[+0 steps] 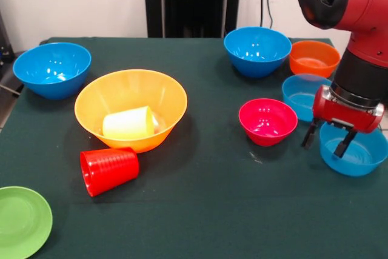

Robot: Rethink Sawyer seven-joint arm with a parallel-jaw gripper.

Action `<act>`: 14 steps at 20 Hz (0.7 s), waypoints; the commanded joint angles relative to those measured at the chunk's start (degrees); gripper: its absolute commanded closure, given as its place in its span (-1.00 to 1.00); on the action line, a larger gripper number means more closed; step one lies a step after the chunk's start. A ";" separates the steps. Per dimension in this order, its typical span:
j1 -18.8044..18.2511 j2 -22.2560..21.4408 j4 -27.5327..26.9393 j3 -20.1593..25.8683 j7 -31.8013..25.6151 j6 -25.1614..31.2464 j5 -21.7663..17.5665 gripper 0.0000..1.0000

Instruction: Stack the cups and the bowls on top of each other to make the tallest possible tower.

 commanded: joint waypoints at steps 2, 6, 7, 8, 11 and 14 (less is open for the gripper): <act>1.83 0.88 -2.11 -0.20 7.84 -1.92 -0.13 1.00; 1.09 0.31 -1.29 0.87 7.17 -2.04 0.46 1.00; 1.08 0.27 -1.19 0.85 7.21 -2.05 0.59 1.00; 1.08 0.28 -1.18 0.79 7.19 -2.02 0.67 1.00; 1.42 0.70 -1.72 -0.02 7.23 -2.14 0.35 1.00; 1.76 1.12 -1.67 -0.78 8.38 -3.86 0.53 1.00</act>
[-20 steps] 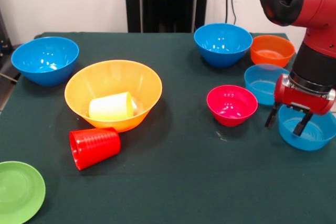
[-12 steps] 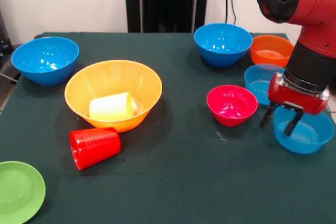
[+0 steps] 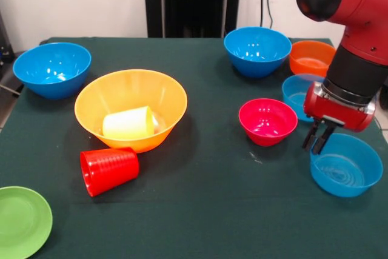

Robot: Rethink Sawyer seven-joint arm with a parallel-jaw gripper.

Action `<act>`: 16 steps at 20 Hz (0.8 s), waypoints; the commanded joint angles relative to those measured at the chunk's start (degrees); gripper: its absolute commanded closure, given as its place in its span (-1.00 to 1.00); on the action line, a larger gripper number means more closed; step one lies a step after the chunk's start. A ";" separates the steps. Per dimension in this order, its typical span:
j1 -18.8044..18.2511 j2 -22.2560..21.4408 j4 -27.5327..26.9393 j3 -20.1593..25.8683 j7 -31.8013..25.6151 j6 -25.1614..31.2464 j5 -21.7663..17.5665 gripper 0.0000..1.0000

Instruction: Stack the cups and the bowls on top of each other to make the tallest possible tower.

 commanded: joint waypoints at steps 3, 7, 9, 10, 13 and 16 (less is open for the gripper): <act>0.96 1.07 -1.51 2.08 7.77 -4.27 0.59 1.00; 0.74 0.93 -1.23 2.26 7.00 -4.83 0.61 1.00; 0.42 0.10 -0.32 2.83 6.25 -5.14 0.50 1.00; 0.18 -1.78 1.51 3.39 5.79 -5.64 0.52 1.00; -1.73 -12.48 9.02 6.59 -0.24 0.63 1.47 1.00; -2.16 -17.46 11.67 7.18 -1.68 4.82 2.32 1.00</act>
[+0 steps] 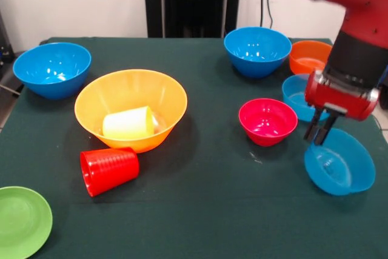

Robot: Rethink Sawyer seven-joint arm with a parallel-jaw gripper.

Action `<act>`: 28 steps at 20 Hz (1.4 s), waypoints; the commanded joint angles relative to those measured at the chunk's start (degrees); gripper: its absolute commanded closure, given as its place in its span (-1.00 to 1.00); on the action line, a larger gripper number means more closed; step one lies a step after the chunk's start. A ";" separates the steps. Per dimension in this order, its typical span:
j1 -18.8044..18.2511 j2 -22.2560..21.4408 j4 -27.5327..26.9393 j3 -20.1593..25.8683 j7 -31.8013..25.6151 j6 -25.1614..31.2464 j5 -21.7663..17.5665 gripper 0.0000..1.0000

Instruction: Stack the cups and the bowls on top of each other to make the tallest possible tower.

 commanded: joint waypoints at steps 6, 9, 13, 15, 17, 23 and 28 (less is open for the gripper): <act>-1.54 -14.55 7.17 7.52 -0.21 8.42 2.21 1.00; -1.28 -14.36 7.26 7.16 1.03 8.03 2.25 1.00; -1.40 -14.72 8.31 7.27 0.79 6.61 2.08 1.00; -1.78 -15.27 9.06 7.72 -0.13 6.22 1.90 1.00; -2.32 -15.53 9.61 8.30 -1.60 5.75 1.29 1.00; -4.95 -16.42 14.60 11.04 -4.00 -0.98 -0.61 1.00; -9.62 -18.72 21.46 13.97 -7.40 -6.37 -3.73 1.00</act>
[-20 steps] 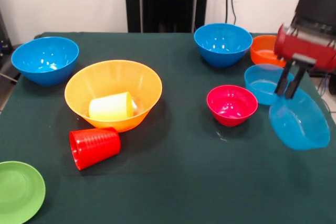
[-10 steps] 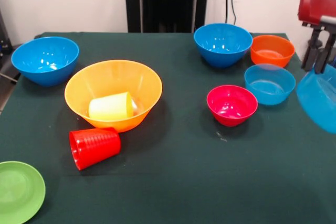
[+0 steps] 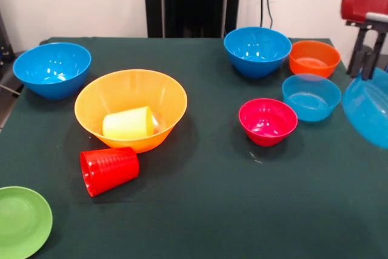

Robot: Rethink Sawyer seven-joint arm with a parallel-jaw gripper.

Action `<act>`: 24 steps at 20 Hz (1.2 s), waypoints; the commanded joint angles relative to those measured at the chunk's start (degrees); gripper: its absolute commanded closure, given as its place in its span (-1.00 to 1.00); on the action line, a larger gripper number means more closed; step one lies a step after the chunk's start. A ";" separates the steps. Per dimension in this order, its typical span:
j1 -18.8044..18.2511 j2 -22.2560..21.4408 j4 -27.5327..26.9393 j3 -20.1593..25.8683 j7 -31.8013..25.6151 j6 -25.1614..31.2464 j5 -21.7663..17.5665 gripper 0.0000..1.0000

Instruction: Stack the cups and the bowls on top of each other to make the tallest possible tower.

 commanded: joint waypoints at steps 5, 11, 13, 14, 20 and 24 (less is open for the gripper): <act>-11.09 -2.93 18.55 13.16 -11.46 -10.14 -10.54 1.00; -15.25 -3.85 20.42 16.58 -12.81 -10.87 -15.89 1.00; -16.33 -4.11 20.55 17.68 -12.51 -10.70 -17.53 1.00; -16.71 -4.14 20.80 18.11 -12.29 -10.95 -18.14 1.00; -19.33 -4.88 21.53 21.44 -11.20 -10.68 -21.53 1.00; -20.24 -5.13 21.49 23.06 -10.61 -10.11 -23.13 1.00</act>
